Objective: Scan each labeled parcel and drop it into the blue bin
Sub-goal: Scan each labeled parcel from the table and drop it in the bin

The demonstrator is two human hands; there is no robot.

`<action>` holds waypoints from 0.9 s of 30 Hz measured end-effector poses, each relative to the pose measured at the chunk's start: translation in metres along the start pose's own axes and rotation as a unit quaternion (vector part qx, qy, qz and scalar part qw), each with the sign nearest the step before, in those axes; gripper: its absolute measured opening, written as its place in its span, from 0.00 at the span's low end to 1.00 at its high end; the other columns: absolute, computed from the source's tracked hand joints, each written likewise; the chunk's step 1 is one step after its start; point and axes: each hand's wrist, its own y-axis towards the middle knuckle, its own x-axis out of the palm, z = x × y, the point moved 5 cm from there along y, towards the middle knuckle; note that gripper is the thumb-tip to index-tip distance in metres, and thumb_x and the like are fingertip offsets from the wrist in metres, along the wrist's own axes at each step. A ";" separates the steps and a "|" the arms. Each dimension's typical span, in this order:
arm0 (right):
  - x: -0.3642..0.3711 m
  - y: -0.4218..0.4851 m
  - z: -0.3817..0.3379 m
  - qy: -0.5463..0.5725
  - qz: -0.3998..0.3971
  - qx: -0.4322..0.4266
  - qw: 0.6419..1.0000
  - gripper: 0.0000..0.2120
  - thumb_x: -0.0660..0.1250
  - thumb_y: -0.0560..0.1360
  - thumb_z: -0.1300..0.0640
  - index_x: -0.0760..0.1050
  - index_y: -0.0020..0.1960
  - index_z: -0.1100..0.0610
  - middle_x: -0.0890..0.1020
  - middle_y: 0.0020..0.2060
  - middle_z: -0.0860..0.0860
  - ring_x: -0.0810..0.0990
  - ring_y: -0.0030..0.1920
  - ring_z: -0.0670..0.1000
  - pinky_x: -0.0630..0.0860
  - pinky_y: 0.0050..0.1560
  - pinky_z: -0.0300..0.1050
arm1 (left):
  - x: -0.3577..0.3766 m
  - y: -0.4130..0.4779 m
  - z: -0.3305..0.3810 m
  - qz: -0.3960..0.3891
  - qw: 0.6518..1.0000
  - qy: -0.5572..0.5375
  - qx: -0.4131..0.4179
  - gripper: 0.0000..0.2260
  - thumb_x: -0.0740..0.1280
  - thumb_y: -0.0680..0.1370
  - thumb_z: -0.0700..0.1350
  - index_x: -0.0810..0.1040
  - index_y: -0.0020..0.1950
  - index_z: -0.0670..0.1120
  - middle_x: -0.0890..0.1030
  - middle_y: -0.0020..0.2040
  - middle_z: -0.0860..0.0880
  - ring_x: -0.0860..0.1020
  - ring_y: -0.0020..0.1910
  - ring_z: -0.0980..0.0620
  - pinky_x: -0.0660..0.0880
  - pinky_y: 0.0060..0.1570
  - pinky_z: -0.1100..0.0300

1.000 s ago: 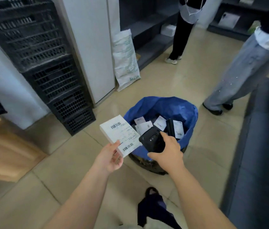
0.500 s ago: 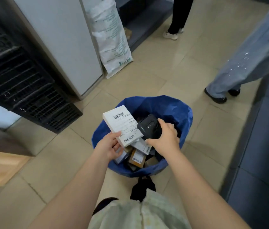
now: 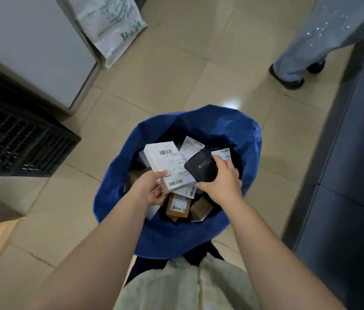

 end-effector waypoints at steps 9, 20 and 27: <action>0.035 0.068 0.005 0.023 0.027 0.040 0.999 0.41 0.78 0.67 0.50 0.63 0.75 0.46 0.69 0.68 0.51 0.66 0.69 0.58 0.65 0.66 0.56 | 0.024 0.087 0.050 0.058 0.991 0.108 0.059 0.18 0.72 0.77 0.38 0.74 0.62 0.53 0.80 0.54 0.48 0.77 0.53 0.51 0.72 0.47 0.51; 0.035 0.047 -0.034 -0.008 0.009 0.005 1.000 0.43 0.77 0.68 0.49 0.59 0.77 0.46 0.68 0.69 0.51 0.65 0.70 0.56 0.66 0.68 0.57 | 0.001 0.042 0.074 0.087 0.859 0.366 0.347 0.21 0.73 0.75 0.42 0.75 0.66 0.53 0.75 0.60 0.50 0.75 0.56 0.53 0.73 0.52 0.60; -0.016 0.003 -0.098 -0.041 0.010 -0.091 0.995 0.43 0.75 0.68 0.49 0.57 0.77 0.45 0.66 0.69 0.50 0.64 0.68 0.56 0.67 0.67 0.57 | -0.005 -0.074 0.100 0.222 0.643 0.578 0.452 0.29 0.71 0.74 0.54 0.68 0.73 0.57 0.72 0.66 0.50 0.69 0.67 0.46 0.66 0.65 0.48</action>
